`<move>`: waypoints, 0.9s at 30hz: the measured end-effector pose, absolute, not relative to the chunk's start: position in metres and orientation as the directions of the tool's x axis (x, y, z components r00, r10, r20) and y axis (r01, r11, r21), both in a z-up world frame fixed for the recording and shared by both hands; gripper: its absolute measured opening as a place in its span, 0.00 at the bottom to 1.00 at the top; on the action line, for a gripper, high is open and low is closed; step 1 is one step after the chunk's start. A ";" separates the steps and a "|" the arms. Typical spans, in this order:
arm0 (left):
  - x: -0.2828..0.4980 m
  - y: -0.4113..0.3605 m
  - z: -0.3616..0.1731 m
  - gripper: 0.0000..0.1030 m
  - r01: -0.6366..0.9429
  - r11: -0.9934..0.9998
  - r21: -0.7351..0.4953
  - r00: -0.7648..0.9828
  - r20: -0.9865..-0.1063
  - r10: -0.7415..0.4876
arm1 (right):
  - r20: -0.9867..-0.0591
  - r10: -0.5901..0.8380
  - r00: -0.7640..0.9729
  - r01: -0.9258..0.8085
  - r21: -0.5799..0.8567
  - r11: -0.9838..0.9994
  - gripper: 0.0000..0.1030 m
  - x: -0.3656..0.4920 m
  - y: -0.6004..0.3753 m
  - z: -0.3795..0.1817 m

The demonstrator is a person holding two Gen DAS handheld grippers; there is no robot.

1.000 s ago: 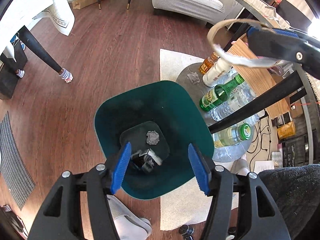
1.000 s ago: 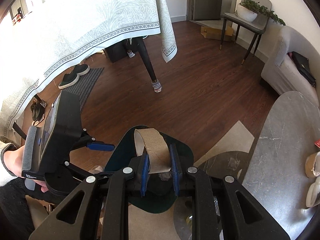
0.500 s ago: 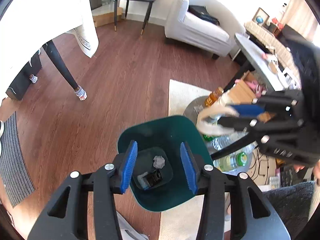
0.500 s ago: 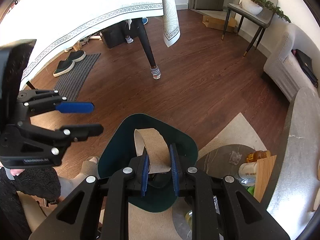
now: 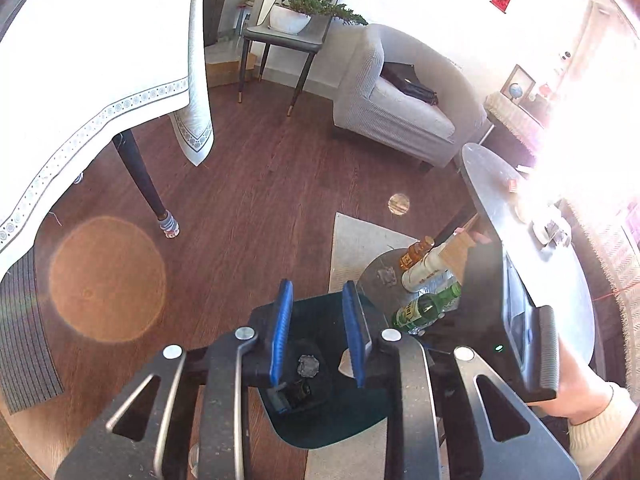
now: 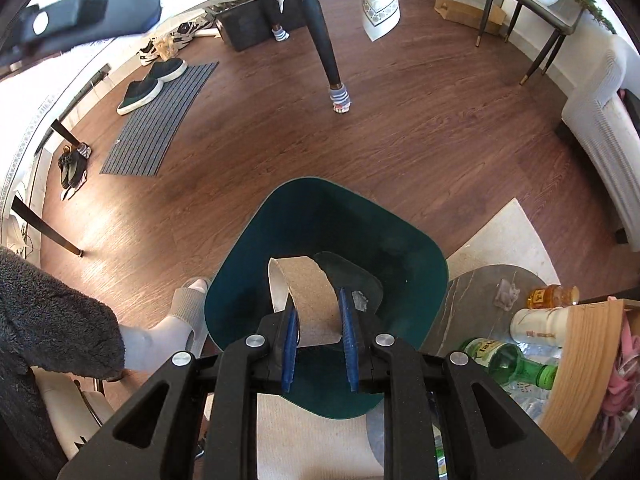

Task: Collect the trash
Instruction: 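Open the left gripper to drop the black bag while the right gripper drops the tape core, then move both grippers back over the marble table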

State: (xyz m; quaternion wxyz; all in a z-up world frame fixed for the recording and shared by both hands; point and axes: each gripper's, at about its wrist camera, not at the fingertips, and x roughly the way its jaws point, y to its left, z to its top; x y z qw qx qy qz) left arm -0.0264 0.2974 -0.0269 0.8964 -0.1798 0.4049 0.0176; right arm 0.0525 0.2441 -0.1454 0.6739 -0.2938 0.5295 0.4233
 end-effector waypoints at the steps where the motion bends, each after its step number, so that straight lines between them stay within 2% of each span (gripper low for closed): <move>1: -0.027 0.297 -0.023 0.25 -0.173 0.935 -0.309 0.678 -0.726 -0.114 | -0.964 0.254 0.076 -0.882 0.054 0.468 0.19 0.051 0.245 -0.149; 8: -0.028 0.290 0.006 0.24 -0.146 0.932 -0.331 0.728 -0.674 -0.125 | -0.978 0.205 0.050 -0.883 0.053 0.466 0.23 0.048 0.243 -0.166; 10: -0.027 0.287 0.013 0.24 -0.141 0.932 -0.333 0.739 -0.662 -0.125 | -0.978 0.204 0.047 -0.880 0.056 0.471 0.37 0.048 0.240 -0.166; 11: -0.027 0.286 0.016 0.24 -0.138 0.932 -0.336 0.745 -0.656 -0.126 | -0.977 0.208 0.048 -0.878 0.058 0.475 0.39 0.048 0.238 -0.165; 18: -0.022 0.274 0.041 0.24 -0.116 0.942 -0.316 0.795 -0.598 -0.102 | -0.963 0.266 0.044 -0.879 0.089 0.468 0.39 0.045 0.225 -0.147; 27: -0.010 0.258 0.061 0.24 -0.105 0.947 -0.304 0.827 -0.556 -0.086 | -0.912 0.399 0.093 -0.896 0.098 0.433 0.39 0.035 0.208 -0.095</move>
